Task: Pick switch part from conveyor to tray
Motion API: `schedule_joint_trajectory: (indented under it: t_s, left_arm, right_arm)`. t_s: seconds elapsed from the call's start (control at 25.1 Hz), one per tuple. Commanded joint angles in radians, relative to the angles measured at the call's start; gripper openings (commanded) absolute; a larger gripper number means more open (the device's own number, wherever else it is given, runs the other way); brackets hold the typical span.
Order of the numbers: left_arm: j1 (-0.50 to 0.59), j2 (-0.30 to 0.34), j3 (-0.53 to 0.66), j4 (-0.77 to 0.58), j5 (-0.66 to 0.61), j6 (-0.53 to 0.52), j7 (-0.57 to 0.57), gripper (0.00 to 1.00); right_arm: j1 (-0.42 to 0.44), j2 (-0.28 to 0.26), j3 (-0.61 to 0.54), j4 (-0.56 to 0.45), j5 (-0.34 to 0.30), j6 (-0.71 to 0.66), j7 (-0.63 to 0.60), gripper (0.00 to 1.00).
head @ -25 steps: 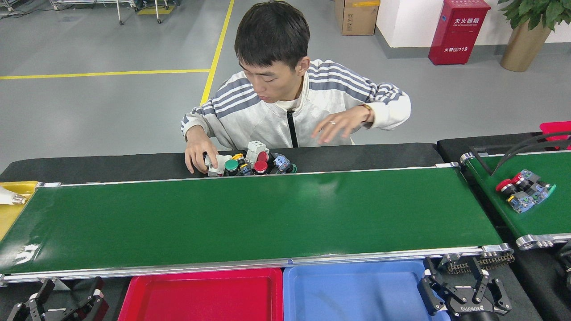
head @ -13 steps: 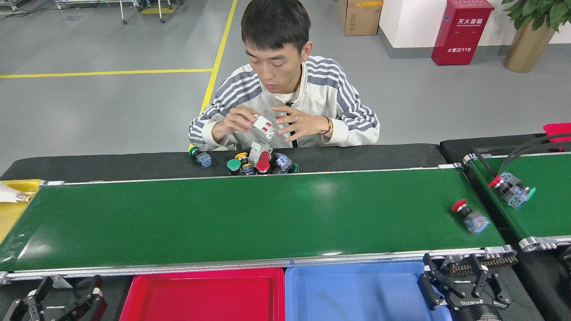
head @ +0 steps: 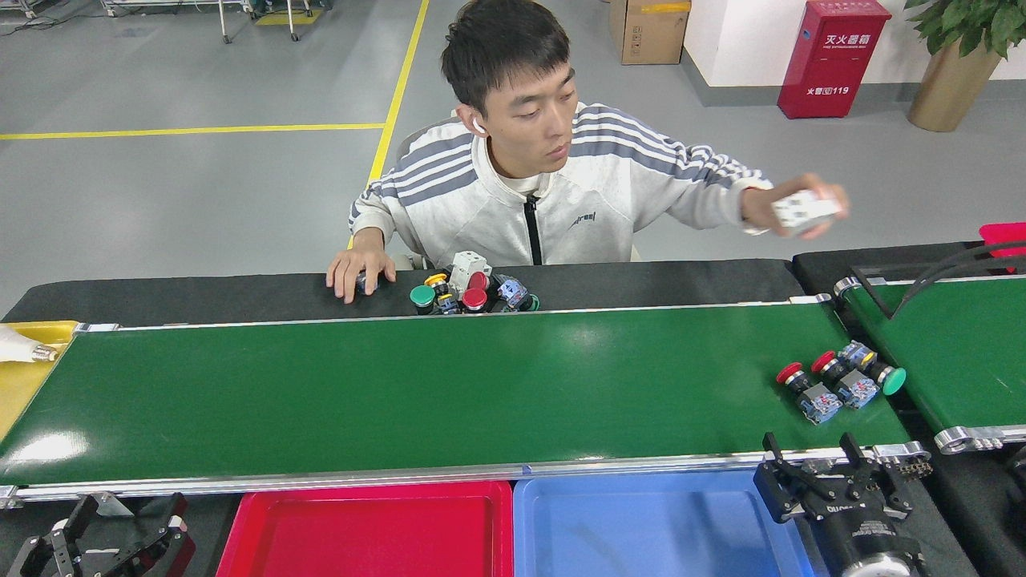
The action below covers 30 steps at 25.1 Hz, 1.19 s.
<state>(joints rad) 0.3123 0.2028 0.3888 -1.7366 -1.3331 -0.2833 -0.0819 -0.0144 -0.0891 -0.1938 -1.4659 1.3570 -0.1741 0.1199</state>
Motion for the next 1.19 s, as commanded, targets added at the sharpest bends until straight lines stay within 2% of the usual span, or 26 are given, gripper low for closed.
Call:
schedule_joint_trajectory:
  t_s: [0.0, 0.48, 0.92, 1.15]
  left_arm:
    - [0.002, 0.007, 0.004, -0.009, -0.003, 0.004, 0.007, 1.00]
    - [-0.004, 0.009, -0.005, -0.008, -0.001, 0.007, 0.007, 1.00]
    - [-0.007, 0.000, -0.005, -0.008, 0.000, 0.010, 0.007, 1.00]
    - [-0.009, 0.004, -0.004, -0.008, 0.003, 0.012, 0.007, 1.00]
  right_arm:
    - [-0.032, -0.017, -0.001, 0.016, -0.003, 0.001, 0.001, 1.00]
    - [-0.151, -0.008, 0.089, 0.174, -0.007, 0.039, 0.000, 1.00]
    - [-0.173, -0.009, 0.094, 0.185, -0.013, 0.039, 0.001, 1.00]
    - [-0.207, 0.008, 0.149, 0.193, -0.010, 0.056, 0.024, 0.99]
